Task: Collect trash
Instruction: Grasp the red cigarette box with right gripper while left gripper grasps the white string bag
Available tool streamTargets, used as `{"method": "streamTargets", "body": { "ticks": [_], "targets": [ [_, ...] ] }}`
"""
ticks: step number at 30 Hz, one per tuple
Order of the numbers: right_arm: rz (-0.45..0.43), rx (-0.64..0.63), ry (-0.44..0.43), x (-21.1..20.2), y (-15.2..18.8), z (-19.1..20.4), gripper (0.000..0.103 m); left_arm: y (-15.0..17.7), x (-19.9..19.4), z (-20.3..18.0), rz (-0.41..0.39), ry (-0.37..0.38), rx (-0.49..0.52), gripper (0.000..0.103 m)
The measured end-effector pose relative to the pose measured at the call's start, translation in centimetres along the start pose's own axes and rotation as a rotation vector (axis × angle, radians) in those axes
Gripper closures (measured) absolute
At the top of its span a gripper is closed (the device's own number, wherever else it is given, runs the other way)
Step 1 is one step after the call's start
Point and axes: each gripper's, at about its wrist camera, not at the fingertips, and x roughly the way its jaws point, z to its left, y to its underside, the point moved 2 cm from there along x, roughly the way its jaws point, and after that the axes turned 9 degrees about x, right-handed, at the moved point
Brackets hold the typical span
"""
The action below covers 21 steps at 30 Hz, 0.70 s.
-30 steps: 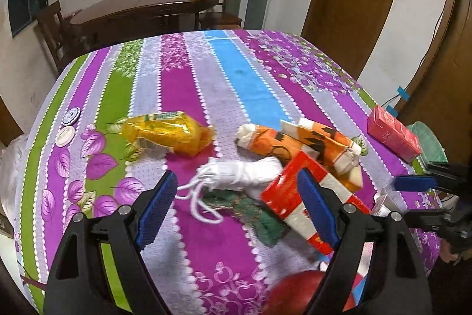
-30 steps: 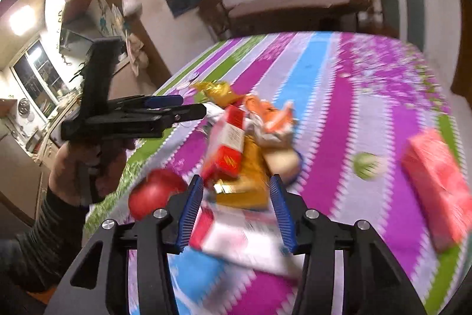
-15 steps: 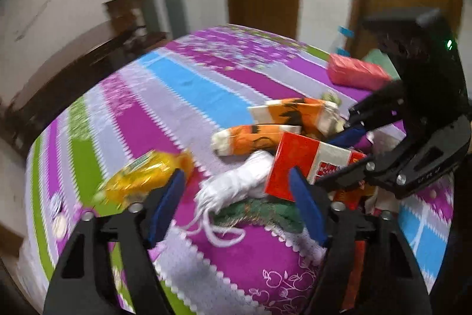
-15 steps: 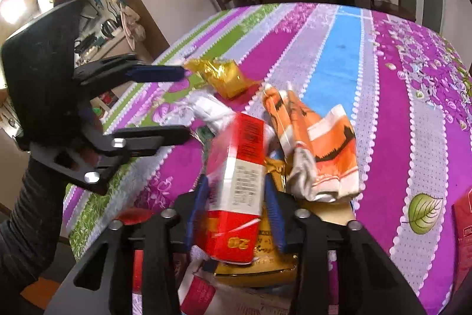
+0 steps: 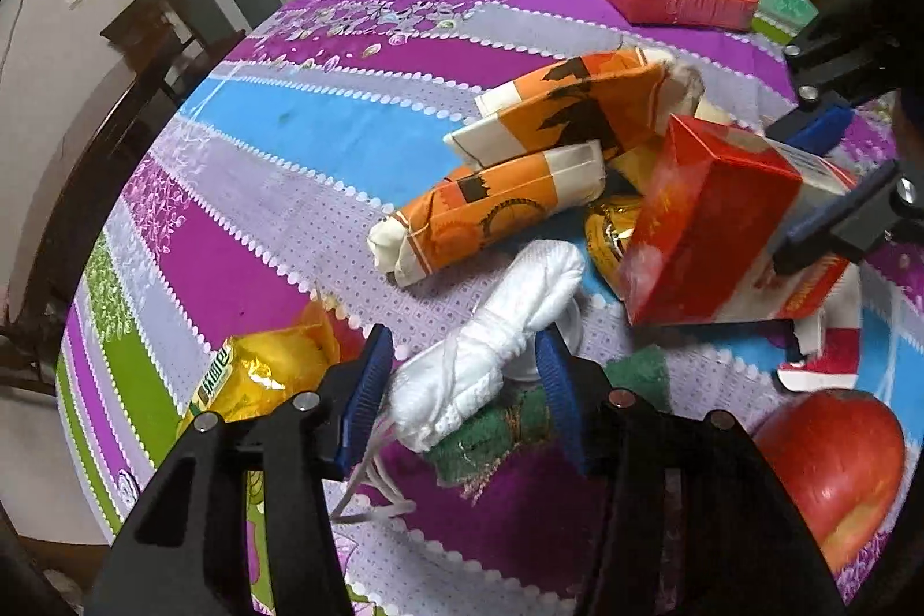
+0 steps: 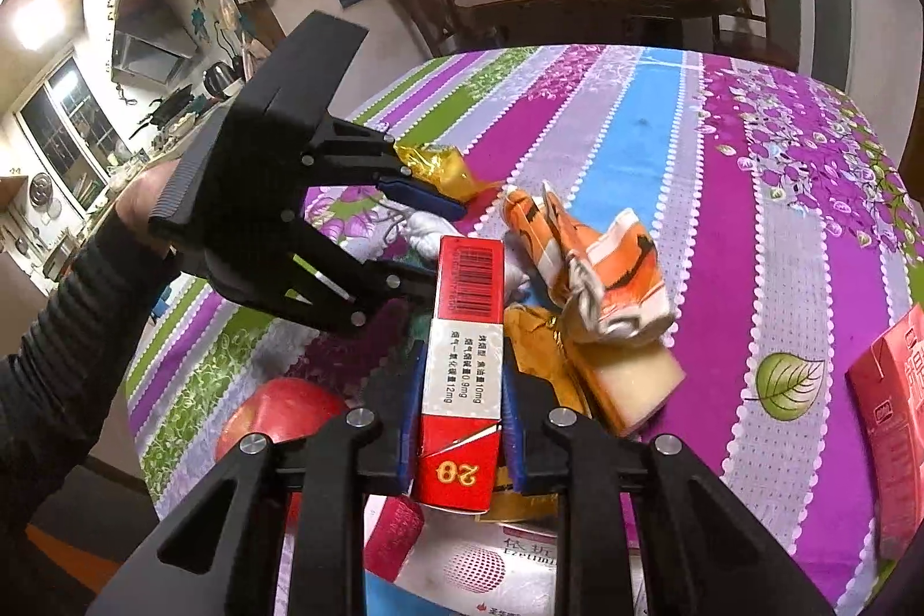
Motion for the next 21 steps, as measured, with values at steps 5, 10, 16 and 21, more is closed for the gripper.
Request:
{"method": "streamTargets", "body": {
  "ticks": [5,10,16,21],
  "targets": [
    [-0.046,0.008,-0.006,-0.7,0.4,0.1,0.079,0.3,-0.1,-0.6,-0.016,-0.057,-0.022,0.067],
    [-0.13,0.024,0.001,-2.7,1.1,0.3,0.079,1.3,-2.4,-1.2,-0.084,-0.128,-0.104,0.08],
    [-0.238,0.016,0.048,-4.9,1.8,1.3,0.079,2.2,-7.2,-2.1,-0.201,-0.209,-0.244,0.08],
    [-0.35,-0.022,0.128,-7.4,2.9,2.9,0.079,3.2,-10.9,-4.6,-0.277,-0.266,-0.407,0.08]
  ]
}}
